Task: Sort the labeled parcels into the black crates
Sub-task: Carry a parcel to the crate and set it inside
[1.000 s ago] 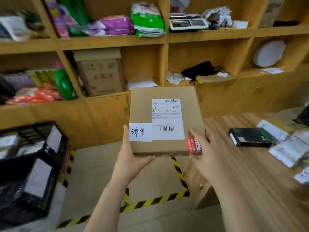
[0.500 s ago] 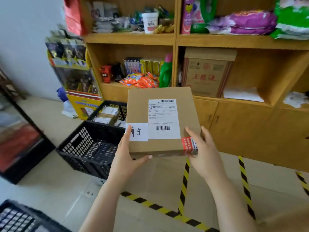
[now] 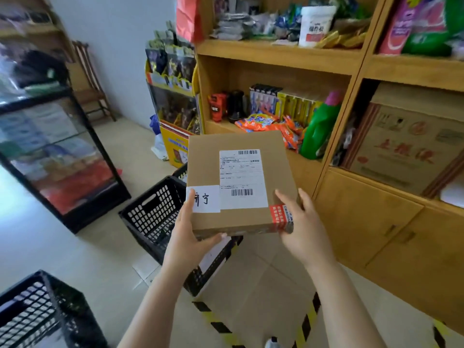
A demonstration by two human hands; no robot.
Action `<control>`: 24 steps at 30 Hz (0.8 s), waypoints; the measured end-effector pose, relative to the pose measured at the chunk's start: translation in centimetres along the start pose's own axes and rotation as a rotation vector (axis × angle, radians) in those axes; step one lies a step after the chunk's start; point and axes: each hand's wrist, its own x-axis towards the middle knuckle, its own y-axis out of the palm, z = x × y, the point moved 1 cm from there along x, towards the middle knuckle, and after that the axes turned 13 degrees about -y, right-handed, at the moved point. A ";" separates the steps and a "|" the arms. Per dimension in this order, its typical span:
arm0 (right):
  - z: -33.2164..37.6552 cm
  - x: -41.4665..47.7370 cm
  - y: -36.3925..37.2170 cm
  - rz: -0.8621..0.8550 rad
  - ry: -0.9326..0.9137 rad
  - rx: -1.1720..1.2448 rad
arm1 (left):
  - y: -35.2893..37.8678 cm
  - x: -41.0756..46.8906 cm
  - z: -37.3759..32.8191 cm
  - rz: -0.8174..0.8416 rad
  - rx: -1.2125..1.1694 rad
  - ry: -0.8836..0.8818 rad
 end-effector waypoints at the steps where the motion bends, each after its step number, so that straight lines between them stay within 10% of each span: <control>1: -1.0 1.9 -0.3 0.016 -0.015 0.005 | 0.8 1.3 -0.4 -0.011 -0.029 -0.015; 24: -0.4 27.1 12.6 0.431 -0.449 0.181 | -2.1 13.5 4.0 -0.526 -0.043 -0.436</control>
